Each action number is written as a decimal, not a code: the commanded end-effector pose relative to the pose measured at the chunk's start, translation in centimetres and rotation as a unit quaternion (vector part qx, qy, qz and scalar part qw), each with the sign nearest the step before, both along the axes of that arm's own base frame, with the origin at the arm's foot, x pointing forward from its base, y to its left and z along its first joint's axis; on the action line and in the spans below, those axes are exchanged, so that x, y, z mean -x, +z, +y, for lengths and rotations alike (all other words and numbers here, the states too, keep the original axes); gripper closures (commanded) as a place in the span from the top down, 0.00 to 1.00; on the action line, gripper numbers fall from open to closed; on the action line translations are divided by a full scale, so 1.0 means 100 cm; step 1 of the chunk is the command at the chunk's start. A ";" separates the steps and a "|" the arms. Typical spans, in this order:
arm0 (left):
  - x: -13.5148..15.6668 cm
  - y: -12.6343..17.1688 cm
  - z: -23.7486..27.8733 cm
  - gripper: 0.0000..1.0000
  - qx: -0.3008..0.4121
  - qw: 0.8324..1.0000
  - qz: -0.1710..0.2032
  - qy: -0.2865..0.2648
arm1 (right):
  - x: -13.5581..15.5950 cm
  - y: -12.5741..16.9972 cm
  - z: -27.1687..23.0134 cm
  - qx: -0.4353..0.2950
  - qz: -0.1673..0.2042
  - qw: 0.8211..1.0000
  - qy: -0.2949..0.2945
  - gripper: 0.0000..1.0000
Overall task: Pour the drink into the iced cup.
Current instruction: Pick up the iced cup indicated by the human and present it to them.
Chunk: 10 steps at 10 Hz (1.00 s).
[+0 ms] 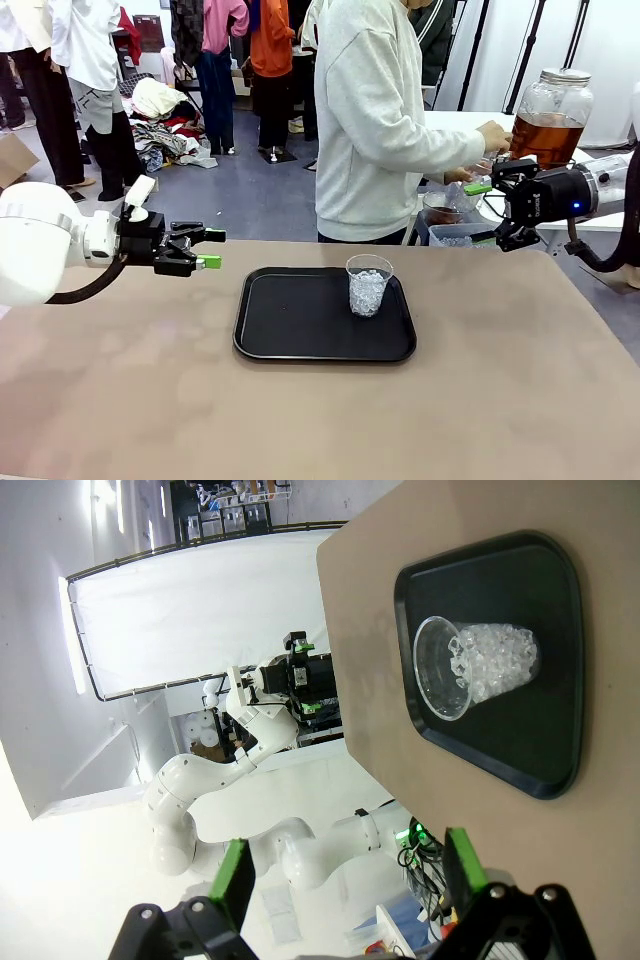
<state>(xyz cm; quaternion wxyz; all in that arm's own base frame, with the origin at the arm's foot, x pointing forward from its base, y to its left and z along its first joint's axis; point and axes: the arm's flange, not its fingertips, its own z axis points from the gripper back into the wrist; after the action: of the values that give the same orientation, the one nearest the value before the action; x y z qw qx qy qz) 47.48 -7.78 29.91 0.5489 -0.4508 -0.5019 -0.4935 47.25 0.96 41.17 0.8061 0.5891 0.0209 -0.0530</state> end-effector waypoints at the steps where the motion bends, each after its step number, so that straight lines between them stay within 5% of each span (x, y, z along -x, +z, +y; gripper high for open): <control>1: 0.000 0.002 -0.001 1.00 0.000 1.000 0.001 0.001 | 0.000 0.001 0.000 -0.001 0.000 1.000 0.000 1.00; 10: 0.000 0.002 -0.001 1.00 0.000 1.000 0.001 0.001 | 0.000 0.001 0.000 -0.001 0.000 1.000 0.000 1.00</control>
<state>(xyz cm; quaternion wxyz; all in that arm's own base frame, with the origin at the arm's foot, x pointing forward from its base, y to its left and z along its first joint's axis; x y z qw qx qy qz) 47.48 -7.78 29.91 0.5489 -0.4508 -0.5019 -0.4935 47.25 0.95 41.17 0.8061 0.5891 0.0209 -0.0530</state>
